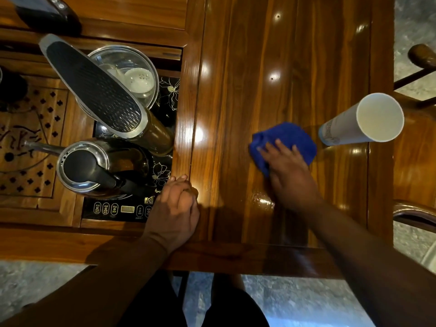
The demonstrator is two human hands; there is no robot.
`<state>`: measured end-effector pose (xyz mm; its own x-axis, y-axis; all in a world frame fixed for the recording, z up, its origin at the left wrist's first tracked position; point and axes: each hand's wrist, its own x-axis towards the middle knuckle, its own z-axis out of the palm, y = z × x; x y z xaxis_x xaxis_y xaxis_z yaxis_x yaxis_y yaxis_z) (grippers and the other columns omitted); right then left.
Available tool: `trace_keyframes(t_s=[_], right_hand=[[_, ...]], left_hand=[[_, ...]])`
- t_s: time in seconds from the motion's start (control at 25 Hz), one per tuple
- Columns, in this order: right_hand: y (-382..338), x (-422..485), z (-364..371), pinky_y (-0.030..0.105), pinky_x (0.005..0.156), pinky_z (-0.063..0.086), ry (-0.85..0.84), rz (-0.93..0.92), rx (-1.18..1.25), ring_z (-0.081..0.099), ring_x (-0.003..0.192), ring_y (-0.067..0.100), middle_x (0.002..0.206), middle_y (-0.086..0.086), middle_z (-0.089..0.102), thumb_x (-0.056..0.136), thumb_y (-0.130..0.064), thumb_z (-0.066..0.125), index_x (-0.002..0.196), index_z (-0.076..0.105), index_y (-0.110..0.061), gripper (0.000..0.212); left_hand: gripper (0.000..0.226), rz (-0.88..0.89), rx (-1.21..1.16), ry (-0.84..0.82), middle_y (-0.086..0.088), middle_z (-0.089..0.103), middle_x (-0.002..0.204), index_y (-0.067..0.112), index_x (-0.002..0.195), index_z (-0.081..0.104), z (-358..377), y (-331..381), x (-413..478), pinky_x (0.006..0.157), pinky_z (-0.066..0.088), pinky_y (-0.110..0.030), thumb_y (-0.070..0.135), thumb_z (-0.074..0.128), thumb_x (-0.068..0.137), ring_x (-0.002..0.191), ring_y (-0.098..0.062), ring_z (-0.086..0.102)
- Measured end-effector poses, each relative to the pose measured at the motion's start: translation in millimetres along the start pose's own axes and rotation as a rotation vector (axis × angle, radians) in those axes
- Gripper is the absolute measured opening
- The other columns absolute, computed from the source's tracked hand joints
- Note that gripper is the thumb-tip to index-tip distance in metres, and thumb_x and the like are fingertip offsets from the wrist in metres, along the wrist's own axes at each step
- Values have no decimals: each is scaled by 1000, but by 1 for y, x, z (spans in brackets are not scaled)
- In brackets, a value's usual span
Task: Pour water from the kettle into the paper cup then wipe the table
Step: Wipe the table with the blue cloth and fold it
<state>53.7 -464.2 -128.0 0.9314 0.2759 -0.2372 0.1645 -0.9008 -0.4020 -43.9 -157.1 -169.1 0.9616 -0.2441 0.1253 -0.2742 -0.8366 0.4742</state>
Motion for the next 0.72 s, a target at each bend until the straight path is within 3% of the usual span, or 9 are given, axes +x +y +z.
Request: trace_keyframes(t_s=[0.12,0.28,0.36,0.48,0.56,0.72], right_hand=[[-29,36,6,54,131,8,104,115,6,24,161,29,168,5,44,98,-9,56,159,45,-22,63],[-97,-16,55,56,129,16,-59,-218,29,31,158,27,163,-1,51,94,-14,53,156,50,-25,63],[-94,-59,69,52,130,19,-172,-335,33,32,158,22,161,-4,53,93,-21,47,155,51,-25,63],[-55,-82,57,40,132,6,-277,-408,80,26,158,12,162,-9,52,92,-21,57,156,50,-31,65],[-35,-71,39,37,131,3,-264,-347,84,27,158,13,163,-8,50,90,-17,60,156,50,-31,68],[-14,-3,2,53,132,12,-103,-85,51,25,160,25,168,3,43,96,-6,60,158,47,-25,66]], left_hand=[[10,6,-19,7,-27,63,116,0,100,60,-1,1,1,121,36,-54,5,59,93,130,-47,57],[15,-2,1,5,-28,63,117,-1,102,62,0,-1,0,116,41,-59,10,56,94,128,-49,58],[19,10,6,-6,-28,62,118,0,106,59,1,-1,1,114,42,-61,14,54,94,127,-50,58],[17,15,-5,-3,-29,62,116,5,109,53,0,1,1,115,42,-61,12,54,94,127,-51,59],[17,11,-9,-6,-28,62,116,6,109,51,-1,1,2,117,40,-58,13,54,94,128,-49,58],[15,31,-32,14,-24,60,114,5,105,54,-4,1,2,125,31,-49,11,57,92,130,-41,53]])
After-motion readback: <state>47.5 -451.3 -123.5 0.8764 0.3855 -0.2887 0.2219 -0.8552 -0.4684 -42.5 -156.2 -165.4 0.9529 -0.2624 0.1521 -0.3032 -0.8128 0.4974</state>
